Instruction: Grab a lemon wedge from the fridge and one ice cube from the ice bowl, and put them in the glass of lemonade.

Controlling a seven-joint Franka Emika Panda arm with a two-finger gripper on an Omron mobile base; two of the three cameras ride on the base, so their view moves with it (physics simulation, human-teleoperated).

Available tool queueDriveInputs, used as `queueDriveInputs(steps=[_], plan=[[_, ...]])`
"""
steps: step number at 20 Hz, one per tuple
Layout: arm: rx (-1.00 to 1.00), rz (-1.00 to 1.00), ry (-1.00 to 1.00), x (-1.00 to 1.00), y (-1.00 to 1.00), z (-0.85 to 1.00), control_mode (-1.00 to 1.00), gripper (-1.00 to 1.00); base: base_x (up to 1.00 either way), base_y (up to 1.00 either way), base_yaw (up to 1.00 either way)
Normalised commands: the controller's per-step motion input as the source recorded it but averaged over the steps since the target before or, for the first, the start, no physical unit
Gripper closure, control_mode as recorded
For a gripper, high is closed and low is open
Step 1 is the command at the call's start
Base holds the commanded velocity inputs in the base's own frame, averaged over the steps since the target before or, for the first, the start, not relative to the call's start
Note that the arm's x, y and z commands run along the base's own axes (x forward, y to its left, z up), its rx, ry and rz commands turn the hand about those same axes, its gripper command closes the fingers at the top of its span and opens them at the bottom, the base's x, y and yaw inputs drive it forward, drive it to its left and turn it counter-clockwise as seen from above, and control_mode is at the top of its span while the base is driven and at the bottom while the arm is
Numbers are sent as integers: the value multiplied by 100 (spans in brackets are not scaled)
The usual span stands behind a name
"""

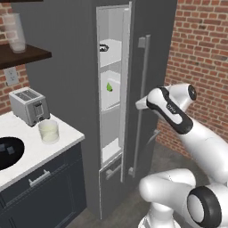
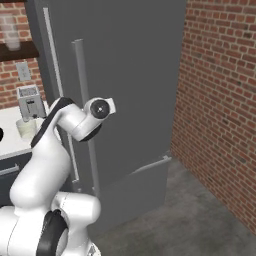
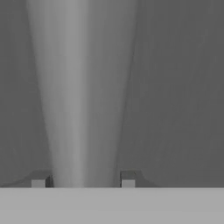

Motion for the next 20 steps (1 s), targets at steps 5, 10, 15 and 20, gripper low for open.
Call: queueDriveInputs(steps=[5, 10, 15, 20], plan=[[0, -3, 0, -18, -74, 13, -100, 100, 0, 0, 0], [0, -3, 2, -12, -72, 10, -100, 100, 0, 0, 0], [-2, -3, 5, -8, -71, 0, -100, 100, 0, 0, 0], [-1, -6, 5, -16, -76, 0, -100, 100, 0, 0, 0]])
